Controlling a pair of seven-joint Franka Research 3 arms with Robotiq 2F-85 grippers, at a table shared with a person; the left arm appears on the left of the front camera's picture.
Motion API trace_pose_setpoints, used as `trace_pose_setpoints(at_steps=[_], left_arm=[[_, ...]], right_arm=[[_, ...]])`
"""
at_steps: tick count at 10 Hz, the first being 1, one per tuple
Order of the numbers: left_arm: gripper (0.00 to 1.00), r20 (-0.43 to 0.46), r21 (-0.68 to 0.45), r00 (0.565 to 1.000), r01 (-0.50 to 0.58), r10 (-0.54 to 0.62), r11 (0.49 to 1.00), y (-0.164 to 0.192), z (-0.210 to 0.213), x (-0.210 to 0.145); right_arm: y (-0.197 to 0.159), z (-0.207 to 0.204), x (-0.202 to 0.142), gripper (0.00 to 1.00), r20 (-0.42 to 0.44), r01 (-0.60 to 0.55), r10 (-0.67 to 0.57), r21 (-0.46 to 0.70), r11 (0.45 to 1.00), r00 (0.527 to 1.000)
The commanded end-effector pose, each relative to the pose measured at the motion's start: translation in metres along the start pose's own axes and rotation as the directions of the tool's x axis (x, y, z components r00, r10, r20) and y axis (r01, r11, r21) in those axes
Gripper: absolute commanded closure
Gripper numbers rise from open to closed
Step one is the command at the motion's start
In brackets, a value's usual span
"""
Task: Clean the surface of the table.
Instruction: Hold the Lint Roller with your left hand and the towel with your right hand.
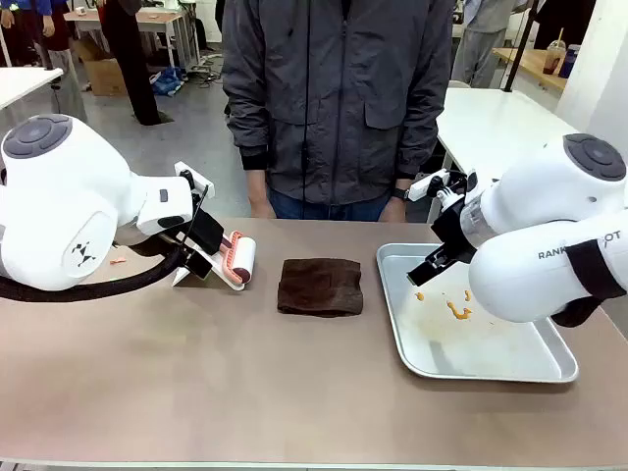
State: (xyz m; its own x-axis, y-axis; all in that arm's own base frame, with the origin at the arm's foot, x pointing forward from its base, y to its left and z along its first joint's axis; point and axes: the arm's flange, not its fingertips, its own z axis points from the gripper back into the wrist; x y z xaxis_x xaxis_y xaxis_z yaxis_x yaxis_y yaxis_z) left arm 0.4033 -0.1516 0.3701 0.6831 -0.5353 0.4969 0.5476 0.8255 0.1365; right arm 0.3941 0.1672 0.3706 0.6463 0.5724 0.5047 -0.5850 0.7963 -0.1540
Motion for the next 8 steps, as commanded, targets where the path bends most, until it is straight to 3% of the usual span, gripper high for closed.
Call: trace_pose_setpoints(at_steps=[1,8], left_arm=[[0.00,0.000,0.000,1.000,0.000,0.000,1.000,0.0000,0.0000,0.0000],[0.00,0.000,0.000,1.000,0.000,0.000,1.000,0.0000,0.0000,0.0000]], right_arm=[[0.0000,0.0000,0.0001,0.00,0.000,0.000,0.000,0.000,1.000,1.000],[0.0000,0.0000,0.0001,0.00,0.000,0.000,0.000,0.000,1.000,1.000]])
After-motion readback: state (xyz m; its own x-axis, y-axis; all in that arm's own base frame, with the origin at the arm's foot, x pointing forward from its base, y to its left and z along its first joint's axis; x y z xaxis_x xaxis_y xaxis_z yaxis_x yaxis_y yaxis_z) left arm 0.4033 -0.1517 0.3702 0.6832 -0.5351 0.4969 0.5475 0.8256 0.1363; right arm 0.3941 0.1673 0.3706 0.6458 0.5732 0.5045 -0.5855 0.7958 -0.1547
